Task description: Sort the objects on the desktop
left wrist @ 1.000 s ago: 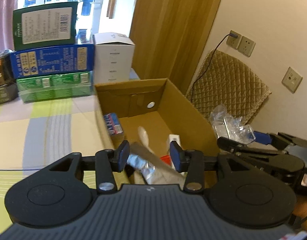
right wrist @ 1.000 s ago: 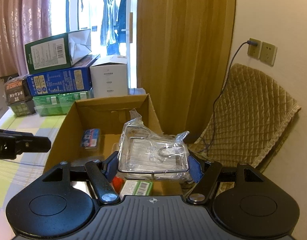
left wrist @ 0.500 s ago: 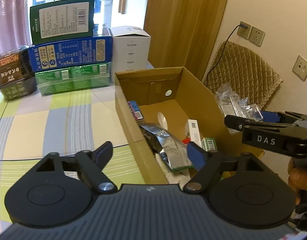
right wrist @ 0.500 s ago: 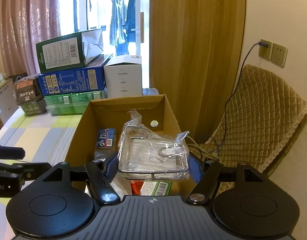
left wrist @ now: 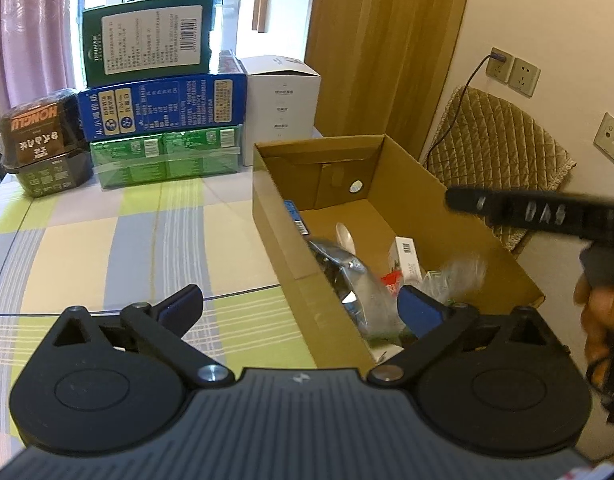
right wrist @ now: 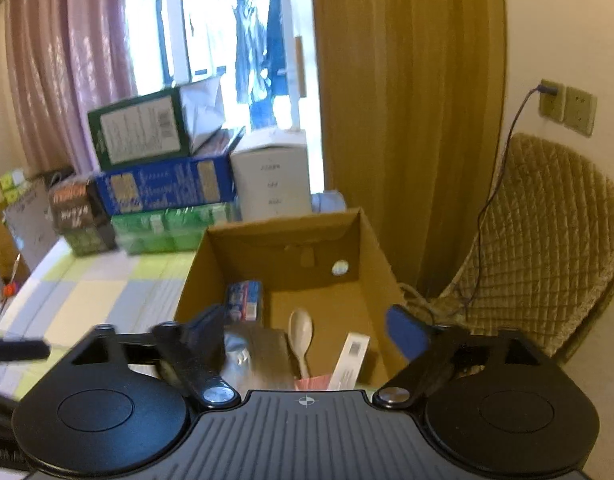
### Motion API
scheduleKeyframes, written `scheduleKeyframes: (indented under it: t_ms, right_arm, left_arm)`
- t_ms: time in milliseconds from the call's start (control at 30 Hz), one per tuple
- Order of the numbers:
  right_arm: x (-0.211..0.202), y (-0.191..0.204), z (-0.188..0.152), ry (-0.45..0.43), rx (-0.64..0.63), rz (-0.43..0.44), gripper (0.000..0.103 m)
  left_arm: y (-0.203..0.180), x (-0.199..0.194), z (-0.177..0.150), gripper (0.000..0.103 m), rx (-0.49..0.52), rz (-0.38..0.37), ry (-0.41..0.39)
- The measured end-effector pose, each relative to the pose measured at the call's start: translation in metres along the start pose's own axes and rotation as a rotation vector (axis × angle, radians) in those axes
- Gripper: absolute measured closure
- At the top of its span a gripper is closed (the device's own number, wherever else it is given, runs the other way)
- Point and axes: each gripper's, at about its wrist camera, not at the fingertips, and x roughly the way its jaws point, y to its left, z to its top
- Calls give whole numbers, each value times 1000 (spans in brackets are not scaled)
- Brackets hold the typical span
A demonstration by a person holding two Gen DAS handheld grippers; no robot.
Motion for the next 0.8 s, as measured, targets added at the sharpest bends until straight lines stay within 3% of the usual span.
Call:
scheduleKeyframes:
  t_ms: [267, 433, 533, 800]
  right_arm:
    - [-28, -16, -16, -6, 52, -34, 13]
    - [-58, -24, -37, 15, 103, -48, 8]
    - [-78, -22, -46, 27, 102, -53, 4]
    - [-133, -5, -61, 55, 70, -47, 2]
  left_arm:
    - [10, -19, -20, 1, -45, 52, -19]
    - [3, -40, -32, 1, -82, 21, -4]
    - [-4, -53, -38, 1, -93, 23, 28]
    - [-23, -97, -56, 1, -86, 39, 22]
